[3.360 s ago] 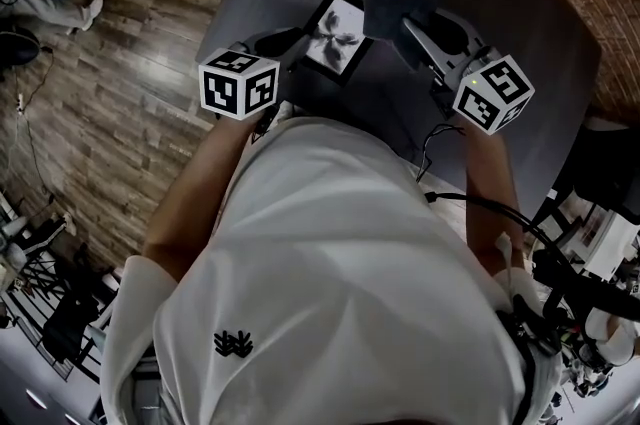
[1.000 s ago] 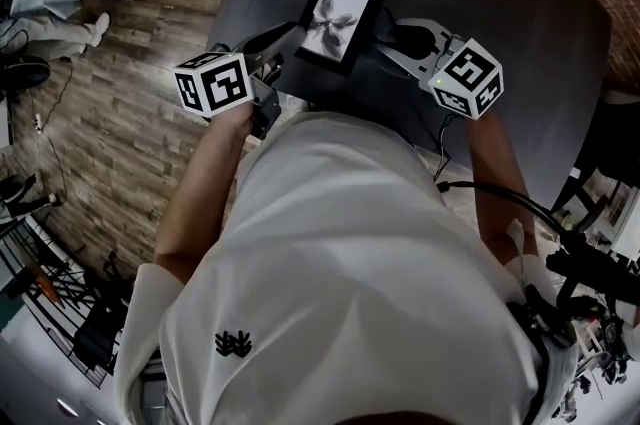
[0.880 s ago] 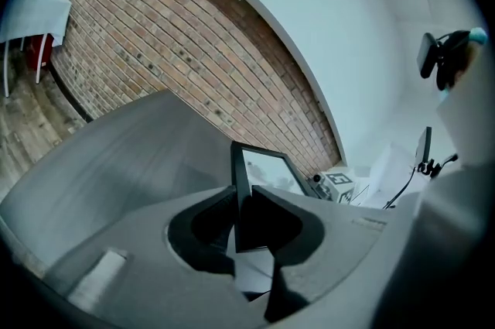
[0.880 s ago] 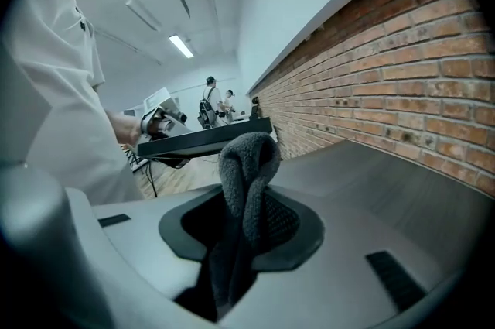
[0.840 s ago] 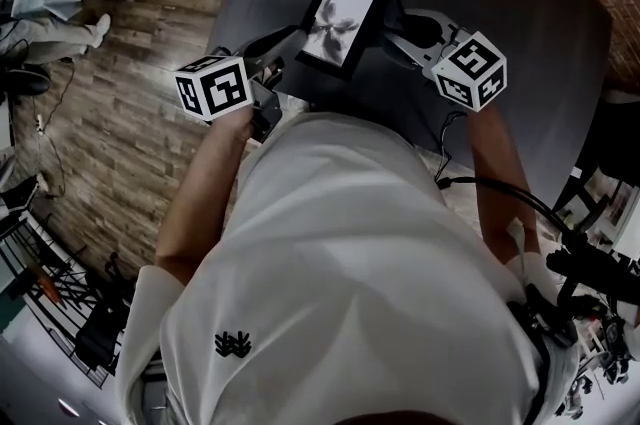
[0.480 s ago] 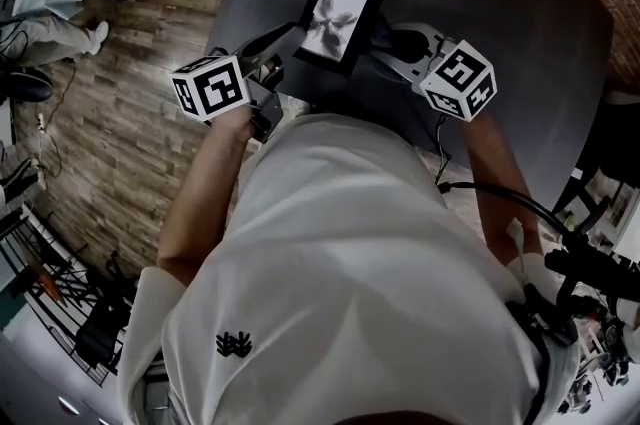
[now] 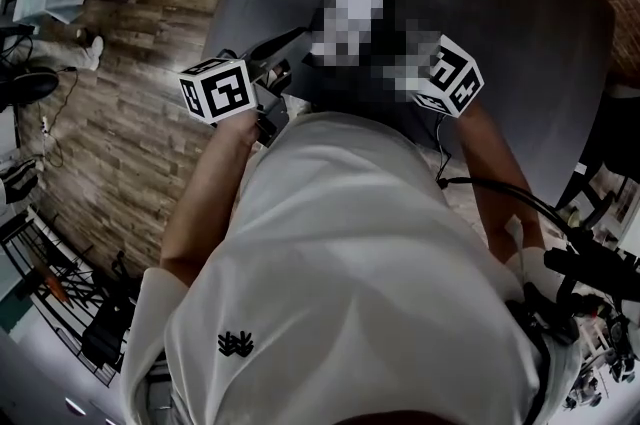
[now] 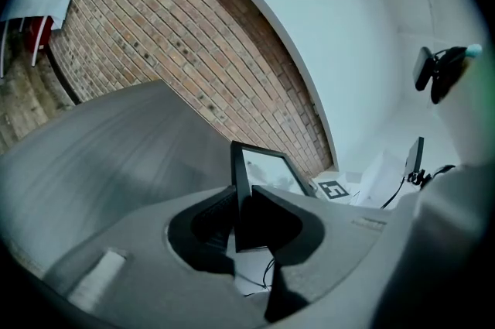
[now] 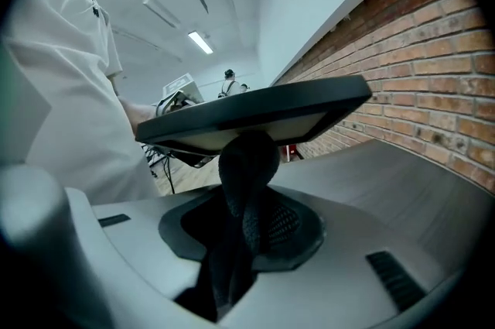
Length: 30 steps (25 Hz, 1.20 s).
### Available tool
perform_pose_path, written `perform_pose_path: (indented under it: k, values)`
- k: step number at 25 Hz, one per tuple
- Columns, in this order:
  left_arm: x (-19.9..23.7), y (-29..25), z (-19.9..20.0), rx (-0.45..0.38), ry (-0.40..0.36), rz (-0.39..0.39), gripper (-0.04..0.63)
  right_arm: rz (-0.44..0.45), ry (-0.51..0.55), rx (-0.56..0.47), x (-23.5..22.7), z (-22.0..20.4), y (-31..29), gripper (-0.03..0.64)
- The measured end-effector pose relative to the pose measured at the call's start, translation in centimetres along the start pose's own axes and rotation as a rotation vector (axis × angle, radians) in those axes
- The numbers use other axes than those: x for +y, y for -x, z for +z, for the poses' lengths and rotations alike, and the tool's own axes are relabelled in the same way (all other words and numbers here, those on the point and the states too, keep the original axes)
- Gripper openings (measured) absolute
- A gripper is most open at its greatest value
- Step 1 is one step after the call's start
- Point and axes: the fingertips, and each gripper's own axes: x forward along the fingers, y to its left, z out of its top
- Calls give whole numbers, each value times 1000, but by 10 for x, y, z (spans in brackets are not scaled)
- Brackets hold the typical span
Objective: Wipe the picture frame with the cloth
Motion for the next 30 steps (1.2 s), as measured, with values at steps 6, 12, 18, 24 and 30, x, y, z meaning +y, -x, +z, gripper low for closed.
perform_pose_path:
  k: [6, 12, 18, 24, 30]
  values:
    - [-2, 0, -5, 25, -7, -6, 74, -124, -59, -27, -44, 2, 21, 109]
    - [-9, 0, 0, 4, -2, -15, 74, -92, -72, -32, -32, 0, 16, 109]
    - [-12, 1, 5, -2, -1, -16, 74, 105, -20, -26, 29, 4, -15, 109]
    - [-20, -1, -7, 16, 2, -31, 74, 25, -49, -32, 2, 0, -9, 109]
    - [-16, -4, -8, 32, 9, -52, 74, -87, -100, -47, -51, 1, 4, 109]
